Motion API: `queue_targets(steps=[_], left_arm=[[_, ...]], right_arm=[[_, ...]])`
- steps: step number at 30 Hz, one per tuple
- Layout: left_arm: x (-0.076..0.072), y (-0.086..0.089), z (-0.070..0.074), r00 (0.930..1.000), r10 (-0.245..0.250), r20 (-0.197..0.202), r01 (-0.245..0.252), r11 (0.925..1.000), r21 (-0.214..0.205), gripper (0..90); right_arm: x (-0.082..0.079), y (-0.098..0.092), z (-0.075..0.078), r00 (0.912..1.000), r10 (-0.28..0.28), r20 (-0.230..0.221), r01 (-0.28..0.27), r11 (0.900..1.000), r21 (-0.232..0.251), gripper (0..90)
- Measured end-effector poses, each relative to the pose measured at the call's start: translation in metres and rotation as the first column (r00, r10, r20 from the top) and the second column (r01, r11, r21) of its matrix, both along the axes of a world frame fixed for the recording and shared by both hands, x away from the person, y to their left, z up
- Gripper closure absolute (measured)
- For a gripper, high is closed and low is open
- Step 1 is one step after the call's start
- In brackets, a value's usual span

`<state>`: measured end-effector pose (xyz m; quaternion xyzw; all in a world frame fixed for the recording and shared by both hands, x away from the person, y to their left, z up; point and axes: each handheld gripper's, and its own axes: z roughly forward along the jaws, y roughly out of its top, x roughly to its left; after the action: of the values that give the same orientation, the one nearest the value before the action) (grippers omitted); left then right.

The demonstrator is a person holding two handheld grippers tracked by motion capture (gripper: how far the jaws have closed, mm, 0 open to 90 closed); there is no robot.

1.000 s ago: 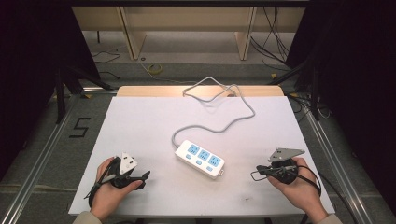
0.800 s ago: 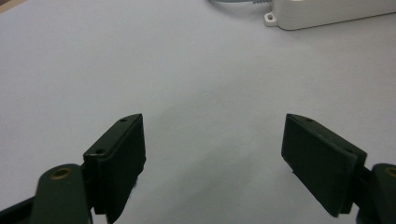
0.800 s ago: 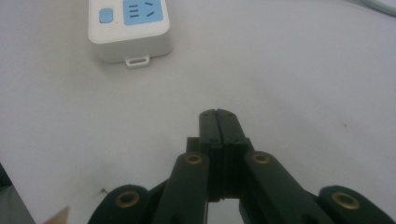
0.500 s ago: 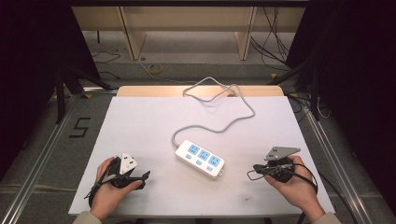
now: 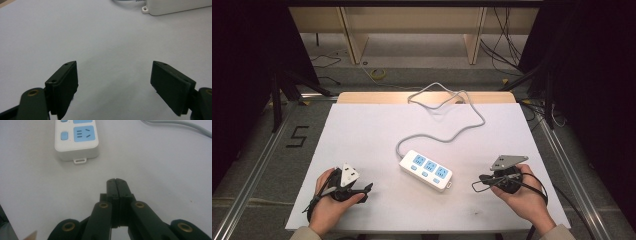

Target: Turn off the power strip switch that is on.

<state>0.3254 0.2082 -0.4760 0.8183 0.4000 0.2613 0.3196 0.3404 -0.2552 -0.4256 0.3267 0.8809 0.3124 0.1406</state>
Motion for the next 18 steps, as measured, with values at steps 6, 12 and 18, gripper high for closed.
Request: queue_targets(steps=[6, 12, 18], left_arm=[[0.0, 0.0, 0.0, 1.0, 0.0, 0.001, 0.0, 1.0, 0.001, 21.9], [0.0, 0.0, 0.001, 1.0, -0.005, 0.004, 0.005, 0.9999, 0.011, 21.9], [0.0, 0.0, 0.001, 1.0, -0.002, 0.006, 0.002, 1.0, 0.006, 22.0]], right_arm=[[0.001, 0.004, 0.001, 0.9999, 0.01, 0.0, -0.01, 0.9999, -0.004, 90.0], [0.002, 0.008, 0.002, 0.9998, 0.018, 0.0, -0.018, 0.9998, -0.01, 90.0], [0.003, 0.012, 0.002, 0.9995, 0.033, -0.002, -0.033, 0.9993, -0.016, 90.0]])
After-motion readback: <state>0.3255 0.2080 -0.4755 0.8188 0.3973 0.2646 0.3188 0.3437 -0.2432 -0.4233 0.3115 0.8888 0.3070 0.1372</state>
